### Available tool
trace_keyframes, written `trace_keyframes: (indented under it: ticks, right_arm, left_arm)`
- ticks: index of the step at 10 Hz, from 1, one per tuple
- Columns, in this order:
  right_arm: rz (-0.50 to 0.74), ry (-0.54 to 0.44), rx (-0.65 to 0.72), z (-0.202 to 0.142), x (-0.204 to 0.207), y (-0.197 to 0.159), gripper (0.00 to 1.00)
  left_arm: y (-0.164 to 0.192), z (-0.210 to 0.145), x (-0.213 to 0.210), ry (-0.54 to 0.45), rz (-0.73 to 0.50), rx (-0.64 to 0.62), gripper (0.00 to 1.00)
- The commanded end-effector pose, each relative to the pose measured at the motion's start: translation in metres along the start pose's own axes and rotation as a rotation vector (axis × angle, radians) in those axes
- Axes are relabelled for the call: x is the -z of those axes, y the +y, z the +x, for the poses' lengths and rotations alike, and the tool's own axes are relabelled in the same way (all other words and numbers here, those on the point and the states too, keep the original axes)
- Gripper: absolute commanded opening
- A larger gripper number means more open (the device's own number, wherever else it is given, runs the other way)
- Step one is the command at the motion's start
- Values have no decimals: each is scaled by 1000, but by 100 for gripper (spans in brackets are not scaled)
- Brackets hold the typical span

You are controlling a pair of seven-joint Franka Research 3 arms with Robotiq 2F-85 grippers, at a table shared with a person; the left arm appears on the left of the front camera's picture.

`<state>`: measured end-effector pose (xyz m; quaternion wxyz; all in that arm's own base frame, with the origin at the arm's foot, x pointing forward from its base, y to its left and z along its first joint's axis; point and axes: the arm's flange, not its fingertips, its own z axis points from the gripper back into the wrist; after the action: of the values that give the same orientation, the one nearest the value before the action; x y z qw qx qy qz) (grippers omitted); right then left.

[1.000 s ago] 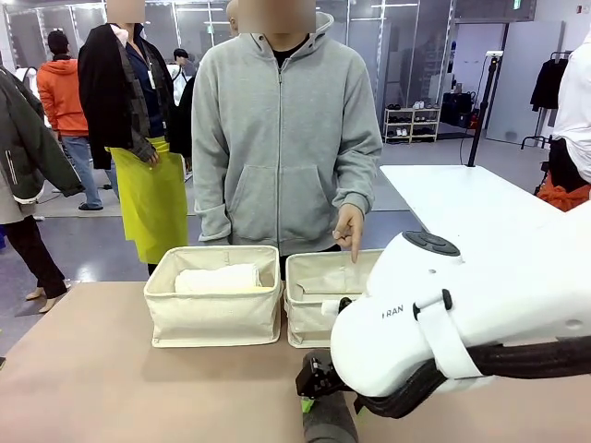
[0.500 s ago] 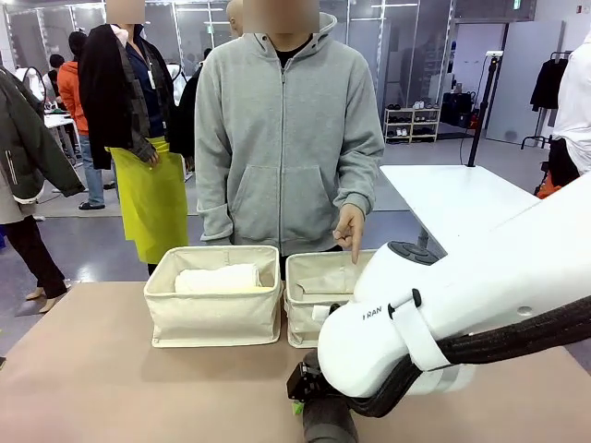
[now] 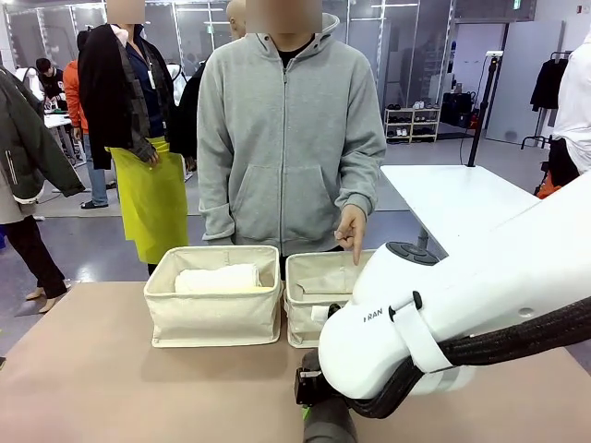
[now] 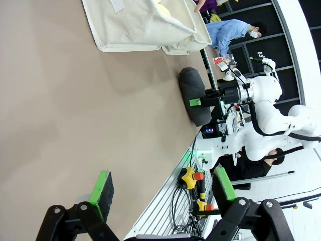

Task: Divide the towels into two baskets.
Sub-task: Pick up one hotel-folded towel from the bottom of the table and place it in the Fabric basket indicated by the person.

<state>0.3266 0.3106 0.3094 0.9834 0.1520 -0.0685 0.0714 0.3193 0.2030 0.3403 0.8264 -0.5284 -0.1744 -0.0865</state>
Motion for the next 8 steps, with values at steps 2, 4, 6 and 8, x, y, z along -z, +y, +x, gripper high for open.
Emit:
trace_keyframes:
  ticks: [2, 4, 6, 8]
  right_arm:
    - [-9, -8, 11, -2, -25, 7, 43]
    - [-23, -56, -102, 0, -78, 17, 43]
    - [-29, 10, -331, 3, -128, 23, 43]
    - [-93, 48, -588, 5, -154, 21, 43]
  left_arm:
    - [-2, -2, -1, -11, -5, 4, 100]
    - [-2, -2, -1, -11, -5, 4, 100]
    - [-2, -2, -1, -11, -5, 4, 100]
    - [-2, -2, -1, -11, -5, 4, 100]
